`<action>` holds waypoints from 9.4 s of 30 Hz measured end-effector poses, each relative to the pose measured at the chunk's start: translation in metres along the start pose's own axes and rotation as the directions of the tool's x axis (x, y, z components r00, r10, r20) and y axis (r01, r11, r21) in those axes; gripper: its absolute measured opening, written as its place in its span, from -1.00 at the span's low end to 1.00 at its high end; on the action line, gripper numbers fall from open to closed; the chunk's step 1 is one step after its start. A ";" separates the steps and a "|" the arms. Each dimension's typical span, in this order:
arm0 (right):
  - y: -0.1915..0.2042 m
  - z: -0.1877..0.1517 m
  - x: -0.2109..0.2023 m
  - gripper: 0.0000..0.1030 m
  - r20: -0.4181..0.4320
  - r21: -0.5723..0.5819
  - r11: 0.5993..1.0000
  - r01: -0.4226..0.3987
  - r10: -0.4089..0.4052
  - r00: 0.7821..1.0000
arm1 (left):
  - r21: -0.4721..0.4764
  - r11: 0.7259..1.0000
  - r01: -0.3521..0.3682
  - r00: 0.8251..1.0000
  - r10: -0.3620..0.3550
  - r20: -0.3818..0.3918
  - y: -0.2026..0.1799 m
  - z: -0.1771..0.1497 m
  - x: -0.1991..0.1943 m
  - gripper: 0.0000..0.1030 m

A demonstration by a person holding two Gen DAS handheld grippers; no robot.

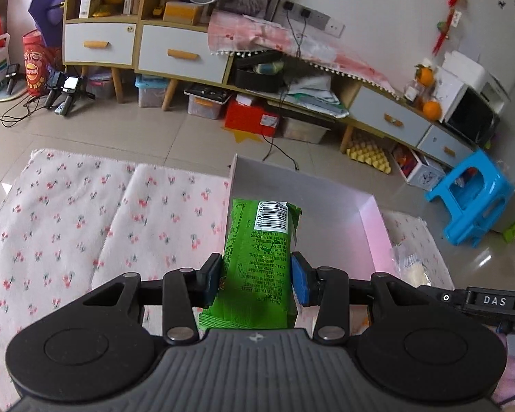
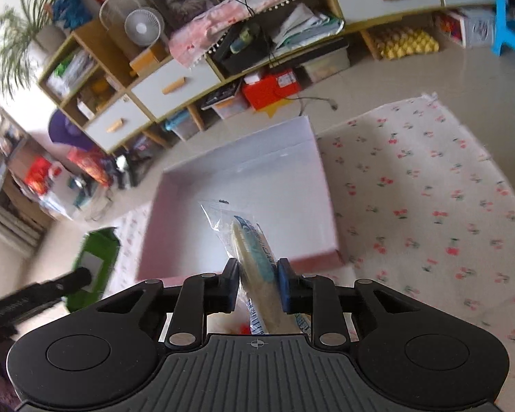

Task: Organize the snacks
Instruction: 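Lower both packs into the pink box and open both tools, then move both tools back over the remaining snack pile, then grasp the orange cookie packet with the left tool while the right grasps the gold bar, then carry both snacks into the pink box and open both tools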

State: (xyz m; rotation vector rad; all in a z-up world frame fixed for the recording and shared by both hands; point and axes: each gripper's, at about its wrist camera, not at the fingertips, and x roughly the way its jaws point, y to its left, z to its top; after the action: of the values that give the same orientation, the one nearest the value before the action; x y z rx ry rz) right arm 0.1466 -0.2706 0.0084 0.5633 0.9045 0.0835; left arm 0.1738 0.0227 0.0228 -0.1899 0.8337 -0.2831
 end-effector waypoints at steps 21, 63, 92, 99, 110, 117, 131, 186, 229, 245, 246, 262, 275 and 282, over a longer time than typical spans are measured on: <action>-0.008 0.019 0.073 -0.61 0.073 -0.060 0.998 -0.007 0.012 0.997 | 0.132 0.989 -0.073 0.997 0.069 0.038 -0.013 -0.016 0.068 -0.24; 0.004 -0.019 -0.032 0.43 0.056 -0.147 0.982 0.120 -0.113 0.992 | 0.273 0.952 -0.135 0.991 0.128 0.043 -0.058 -0.046 0.000 0.90; -0.005 -0.083 -0.055 0.69 -0.078 -0.188 0.964 0.185 -0.203 0.976 | 0.341 0.926 -0.161 0.981 0.189 -0.052 -0.033 -0.102 -0.040 0.99; -0.019 -0.096 -0.051 0.69 -0.078 -0.258 0.928 0.270 -0.298 0.951 | 0.364 0.919 -0.153 0.980 0.190 -0.066 -0.018 -0.110 -0.041 0.99; -0.018 -0.133 -0.046 0.69 -0.102 -0.462 0.854 0.241 -0.321 0.942 | 0.435 0.898 -0.061 0.985 0.125 -0.120 -0.008 -0.142 -0.041 0.99; -0.035 -0.142 -0.032 0.69 -0.158 -0.347 0.898 0.271 -0.341 0.927 | 0.182 0.980 -0.084 0.967 0.125 -0.224 0.010 -0.146 -0.035 0.96; -0.028 -0.149 -0.015 0.69 -0.095 -0.339 0.877 0.342 -0.393 0.915 | 0.057 0.971 -0.232 0.945 0.239 -0.223 0.001 -0.147 -0.024 0.90; -0.050 -0.133 -0.051 -0.47 -0.108 -0.328 0.889 0.319 -0.370 0.923 | 0.230 0.973 -0.013 0.969 0.069 -0.236 0.009 -0.139 -0.054 -0.26; -0.001 -0.033 -0.033 -0.48 -0.008 -0.034 0.992 0.124 -0.124 0.992 | 0.089 0.996 0.030 0.998 -0.025 -0.058 -0.040 -0.049 -0.011 -0.27; 0.015 0.013 0.045 -0.47 0.026 0.007 0.998 0.059 -0.059 0.998 | 0.055 0.997 0.058 0.998 -0.058 -0.007 -0.053 -0.015 0.055 -0.27; 0.014 0.014 0.050 -0.47 0.022 0.008 0.998 0.064 -0.064 0.998 | 0.059 0.997 0.050 0.999 -0.050 -0.001 -0.052 -0.015 0.056 -0.27; -0.001 0.028 0.085 -0.47 0.068 0.063 0.996 0.064 -0.068 0.995 | 0.048 0.998 0.043 0.999 -0.043 -0.002 -0.046 -0.011 0.083 -0.26; -0.001 0.031 0.079 -0.22 0.081 0.050 0.995 0.080 -0.084 0.993 | 0.081 0.997 0.015 1.000 -0.016 0.020 -0.046 -0.011 0.082 0.11; -0.001 0.031 0.063 -0.07 0.086 0.043 0.993 0.108 -0.111 0.990 | 0.094 0.995 0.013 1.000 -0.014 0.007 -0.051 -0.011 0.076 0.26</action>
State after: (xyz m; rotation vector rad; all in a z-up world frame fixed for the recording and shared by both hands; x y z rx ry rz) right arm 0.2096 -0.2656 -0.0224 0.5475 0.8504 -0.0581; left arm 0.2053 -0.0506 -0.0237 -0.1083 0.8100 -0.3339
